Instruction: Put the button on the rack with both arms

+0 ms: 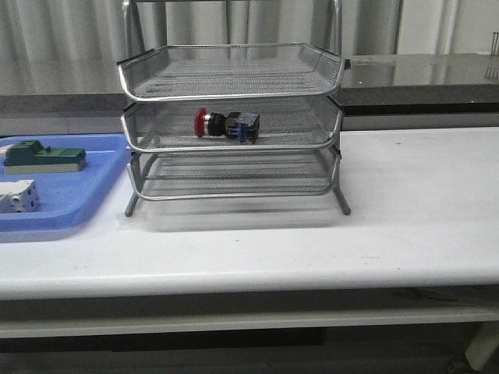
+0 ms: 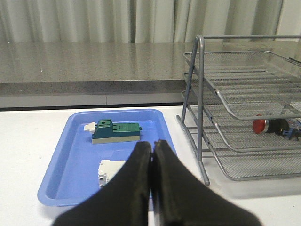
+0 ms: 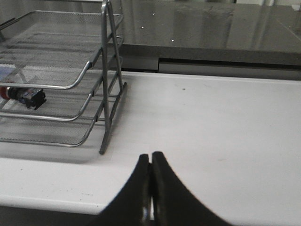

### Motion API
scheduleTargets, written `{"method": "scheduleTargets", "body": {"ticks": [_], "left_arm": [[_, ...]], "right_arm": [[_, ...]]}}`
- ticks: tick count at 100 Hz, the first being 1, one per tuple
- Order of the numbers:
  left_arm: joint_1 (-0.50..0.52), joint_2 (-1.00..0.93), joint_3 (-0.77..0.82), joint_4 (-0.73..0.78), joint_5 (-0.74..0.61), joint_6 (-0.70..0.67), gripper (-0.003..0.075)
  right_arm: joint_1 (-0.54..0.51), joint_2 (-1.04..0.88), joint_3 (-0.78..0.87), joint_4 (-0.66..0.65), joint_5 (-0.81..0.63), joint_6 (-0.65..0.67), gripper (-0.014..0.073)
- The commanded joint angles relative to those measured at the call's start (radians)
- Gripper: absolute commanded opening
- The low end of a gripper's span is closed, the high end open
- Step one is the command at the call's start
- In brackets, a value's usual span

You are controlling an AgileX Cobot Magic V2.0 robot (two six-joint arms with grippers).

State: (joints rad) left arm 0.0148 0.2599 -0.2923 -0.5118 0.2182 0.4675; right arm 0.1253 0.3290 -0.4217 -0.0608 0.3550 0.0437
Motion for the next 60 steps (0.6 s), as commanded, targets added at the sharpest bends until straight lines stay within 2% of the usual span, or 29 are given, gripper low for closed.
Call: {"method": "scheduleTargets", "body": {"ticks": [1,20,60], "left_arm": [[0.004,0.007,-0.027,-0.016,-0.076,-0.007,-0.002],[0.004,0.007,-0.027,-0.016,-0.076,-0.007,-0.002],[0.004,0.007,-0.027,-0.016,-0.076,-0.007,-0.002]], "right_arm": [[-0.053,-0.03,0.037,0.061,-0.153,-0.044,-0.0057],[-0.074,-0.122,0.18,0.061,-0.232,-0.044,-0.0057],[-0.074,-0.327,0.355,0.086,-0.234,-0.044,-0.0057]]}}
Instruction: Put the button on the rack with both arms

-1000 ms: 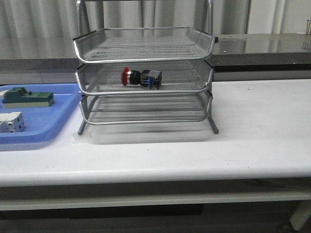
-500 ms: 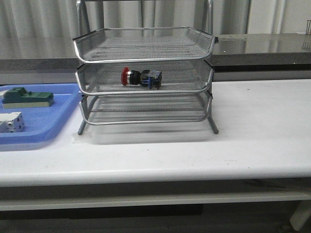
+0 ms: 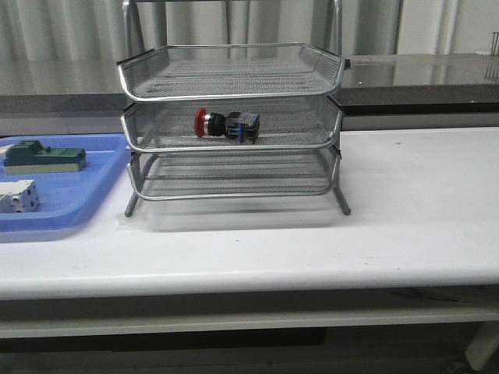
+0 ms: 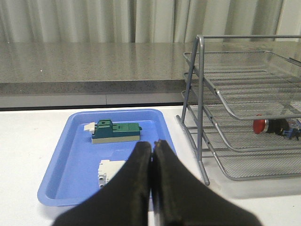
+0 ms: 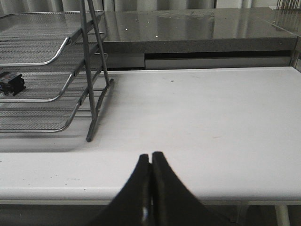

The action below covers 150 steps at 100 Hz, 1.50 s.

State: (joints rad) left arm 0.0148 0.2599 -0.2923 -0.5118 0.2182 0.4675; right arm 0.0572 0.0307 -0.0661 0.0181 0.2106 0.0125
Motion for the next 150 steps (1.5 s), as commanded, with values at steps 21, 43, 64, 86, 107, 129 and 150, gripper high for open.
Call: {"method": "scheduleTargets", "body": {"ticks": [21,43,64,86,107,129,150], "left_arm": [[0.004,0.007,-0.027,-0.016,-0.076,-0.007,-0.002],[0.004,0.007,-0.027,-0.016,-0.076,-0.007,-0.002],[0.004,0.007,-0.027,-0.016,-0.076,-0.007,-0.002],[0.004,0.007,-0.027,-0.016,-0.076,-0.007,-0.002],[0.004,0.007,-0.027,-0.016,-0.076,-0.007,-0.002],[0.004,0.007,-0.027,-0.016,-0.076,-0.007,-0.002],[0.004,0.007,-0.027,-0.016,-0.076,-0.007,-0.002]], "right_arm": [[-0.006,-0.06,0.06,0.016,-0.104,-0.012,-0.0057],[-0.006,-0.06,0.077,0.016,-0.116,-0.012,-0.0057],[-0.006,-0.06,0.077,0.016,-0.125,-0.012,-0.0057],[-0.006,-0.06,0.077,0.016,-0.124,-0.012,-0.0057],[-0.006,-0.06,0.077,0.016,-0.124,-0.012,-0.0057],[-0.006,-0.06,0.077,0.016,-0.124,-0.012,-0.0057],[-0.006,-0.06,0.077,0.016,-0.124,-0.012,-0.0057]]}}
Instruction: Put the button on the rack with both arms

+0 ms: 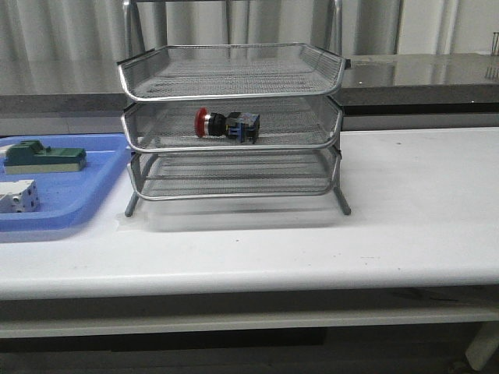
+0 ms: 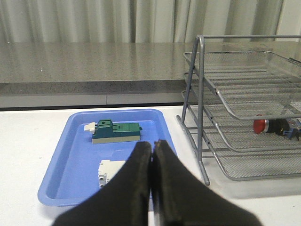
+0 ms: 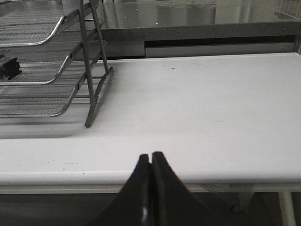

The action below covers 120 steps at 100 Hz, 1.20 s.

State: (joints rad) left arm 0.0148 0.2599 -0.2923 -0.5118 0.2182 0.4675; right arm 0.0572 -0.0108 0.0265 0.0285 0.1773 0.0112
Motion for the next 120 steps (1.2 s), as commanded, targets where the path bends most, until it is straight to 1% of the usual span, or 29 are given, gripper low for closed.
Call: {"method": "scheduleTargets", "body": {"ticks": [1,55,68,76,88,95,108,120], "left_arm": [[0.004,0.007,-0.027,-0.016,-0.076,-0.007,-0.002],[0.004,0.007,-0.027,-0.016,-0.076,-0.007,-0.002],[0.004,0.007,-0.023,0.03,-0.079,-0.01,-0.002],[0.004,0.007,-0.01,0.117,-0.079,-0.067,-0.002],[0.004,-0.012,0.025,0.264,-0.089,-0.261,-0.002],[0.004,-0.034,0.056,0.319,-0.12,-0.34,-0.002],[0.004,-0.085,0.128,0.389,-0.218,-0.416,-0.002],[0.004,-0.139,0.194,0.448,-0.273,-0.473,-0.002]], "right_arm": [[-0.006,-0.018,-0.016,0.006,-0.09,-0.011,-0.0057],[-0.006,-0.018,-0.016,0.006,-0.09,-0.011,-0.0057],[-0.006,-0.018,-0.016,0.006,-0.09,-0.011,-0.0057],[-0.006,-0.018,-0.016,0.006,-0.09,-0.011,-0.0057],[-0.006,-0.018,-0.016,0.006,-0.09,-0.011,-0.0057],[-0.006,-0.018,-0.016,0.006,-0.09,-0.011,-0.0057],[-0.006,-0.018,-0.016,0.006,-0.089,-0.011,-0.0057],[-0.006,-0.018,-0.016,0.006,-0.089,-0.011,-0.0057]]}}
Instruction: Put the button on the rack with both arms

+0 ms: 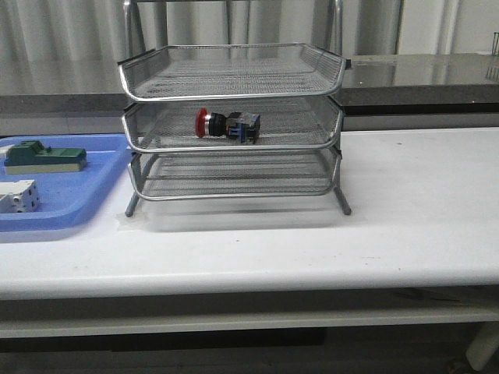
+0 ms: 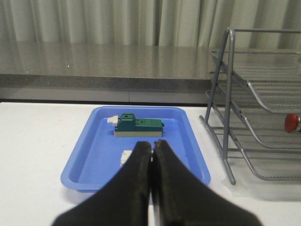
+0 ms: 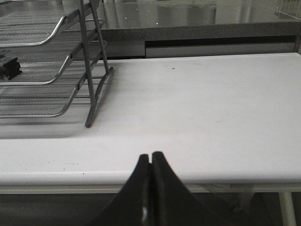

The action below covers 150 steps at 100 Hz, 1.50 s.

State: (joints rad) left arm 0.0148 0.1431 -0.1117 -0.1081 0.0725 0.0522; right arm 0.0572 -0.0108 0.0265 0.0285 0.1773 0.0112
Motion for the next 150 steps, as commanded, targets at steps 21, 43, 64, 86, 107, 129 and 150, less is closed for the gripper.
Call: {"method": "scheduleTargets", "body": {"ticks": [21,43,64,86,107,129,150], "left_arm": [[0.004,-0.118,0.104,0.1,-0.144,-0.126,-0.002],[0.004,-0.183,0.16,0.108,-0.129,-0.135,-0.002],[0.004,-0.183,0.16,0.132,-0.132,-0.135,-0.002],[0.004,-0.183,0.16,0.145,-0.132,-0.135,-0.002],[0.004,-0.183,0.16,0.138,-0.132,-0.135,-0.002],[0.004,-0.183,0.16,0.138,-0.132,-0.135,-0.002],[0.004,-0.183,0.16,0.138,-0.132,-0.135,-0.002]], "right_arm": [[-0.006,-0.018,-0.016,0.006,-0.089,-0.011,-0.0057],[-0.006,-0.018,-0.016,0.006,-0.089,-0.011,-0.0057],[-0.006,-0.018,-0.016,0.006,-0.089,-0.011,-0.0057],[-0.006,-0.018,-0.016,0.006,-0.089,-0.011,-0.0057],[-0.006,-0.018,-0.016,0.006,-0.089,-0.011,-0.0057],[-0.006,-0.018,-0.016,0.006,-0.089,-0.011,-0.0057],[-0.006,-0.018,-0.016,0.006,-0.089,-0.011,-0.0057]]}}
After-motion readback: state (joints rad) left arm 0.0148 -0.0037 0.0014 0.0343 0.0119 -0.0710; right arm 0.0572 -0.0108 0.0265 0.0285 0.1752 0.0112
